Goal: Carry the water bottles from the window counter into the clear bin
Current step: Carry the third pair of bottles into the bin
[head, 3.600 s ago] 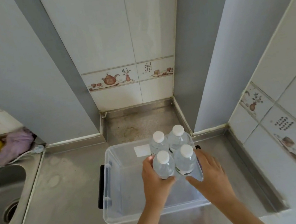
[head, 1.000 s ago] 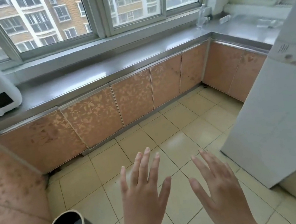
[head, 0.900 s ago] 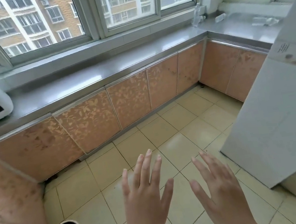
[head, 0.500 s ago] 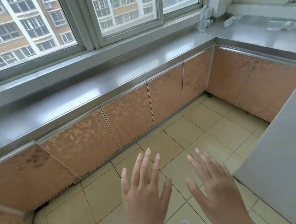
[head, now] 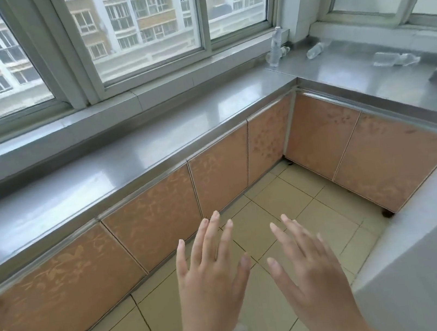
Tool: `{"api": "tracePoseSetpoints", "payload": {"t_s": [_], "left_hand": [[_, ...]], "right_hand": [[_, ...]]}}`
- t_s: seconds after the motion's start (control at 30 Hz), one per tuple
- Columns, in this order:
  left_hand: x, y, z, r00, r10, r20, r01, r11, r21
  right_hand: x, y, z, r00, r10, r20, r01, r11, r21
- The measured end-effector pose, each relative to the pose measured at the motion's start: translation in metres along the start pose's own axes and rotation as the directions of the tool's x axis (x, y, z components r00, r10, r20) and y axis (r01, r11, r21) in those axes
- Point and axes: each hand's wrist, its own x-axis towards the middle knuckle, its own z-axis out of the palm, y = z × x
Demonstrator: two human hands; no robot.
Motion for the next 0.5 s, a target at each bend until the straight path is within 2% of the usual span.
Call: {"api": "tracePoseSetpoints", "payload": {"t_s": [0.2,0.37,0.5], "left_hand": [[0.12,-0.007,0.074,0.996,0.085,0.029,-0.084,0.995,-0.063],[0.218,-0.006,0.117,0.985,0.17,0.002,-0.169,0.977,-0.132],[0.292,0.006,0.152,0.964,0.259,0.056,-0.25,0.96,-0.13]], "right_hand": [[0.108,0.052,0.02,0.992,0.119,-0.031,-0.12,0.992,-0.049],[0.193,0.083,0.02,0.979,0.183,-0.084,-0.19,0.979,-0.078],[0.254,0.116,0.017,0.957,0.259,-0.132,-0.273,0.956,-0.104]]}}
